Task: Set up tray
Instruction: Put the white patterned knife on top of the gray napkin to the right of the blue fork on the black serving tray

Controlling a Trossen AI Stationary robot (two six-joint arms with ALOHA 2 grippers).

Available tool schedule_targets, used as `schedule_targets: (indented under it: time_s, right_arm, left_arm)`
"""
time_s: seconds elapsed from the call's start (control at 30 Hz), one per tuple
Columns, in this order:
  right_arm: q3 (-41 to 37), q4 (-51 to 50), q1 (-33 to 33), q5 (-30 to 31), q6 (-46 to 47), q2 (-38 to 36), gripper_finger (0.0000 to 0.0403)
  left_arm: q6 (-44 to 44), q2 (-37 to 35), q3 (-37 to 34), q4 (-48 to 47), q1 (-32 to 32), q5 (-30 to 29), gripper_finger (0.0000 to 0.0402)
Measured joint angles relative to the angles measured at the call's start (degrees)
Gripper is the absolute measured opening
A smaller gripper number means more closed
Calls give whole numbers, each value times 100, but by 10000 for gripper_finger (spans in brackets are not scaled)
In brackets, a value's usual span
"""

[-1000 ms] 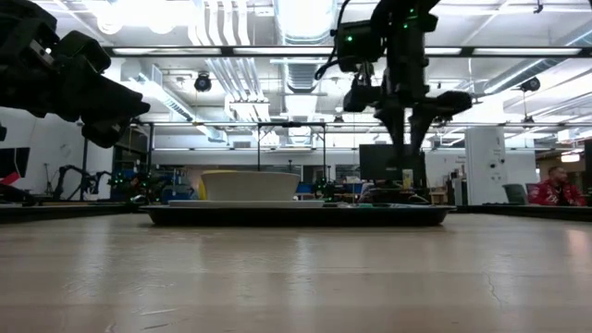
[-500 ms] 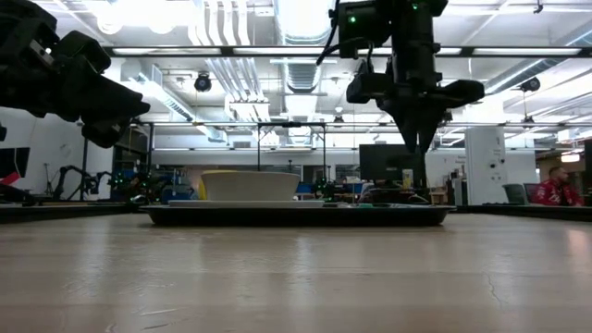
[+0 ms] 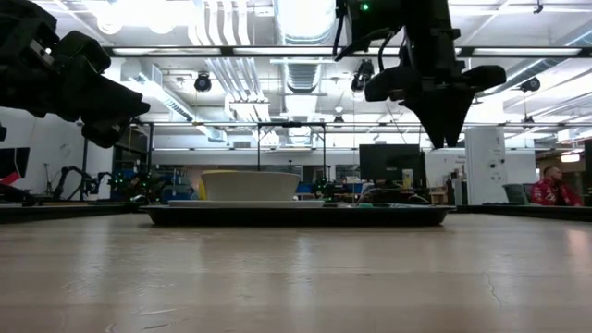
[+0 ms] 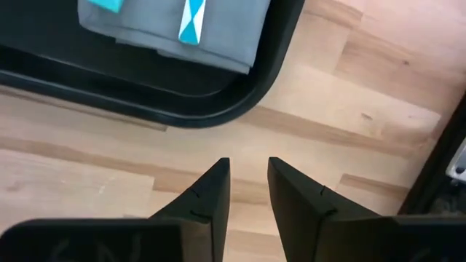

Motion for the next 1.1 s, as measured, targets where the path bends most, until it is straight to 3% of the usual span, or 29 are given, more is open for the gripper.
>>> schedule_targets:
  time_s: [0.37,1.1]
  right_arm:
    - [0,-12,601,179,796,2,68]
    - [-80,-739,2030,-78,2328,4,82]
  left_arm:
    - [0,0,0,0,0,0,82]
    - [2,0,0,-2,2,0,82]
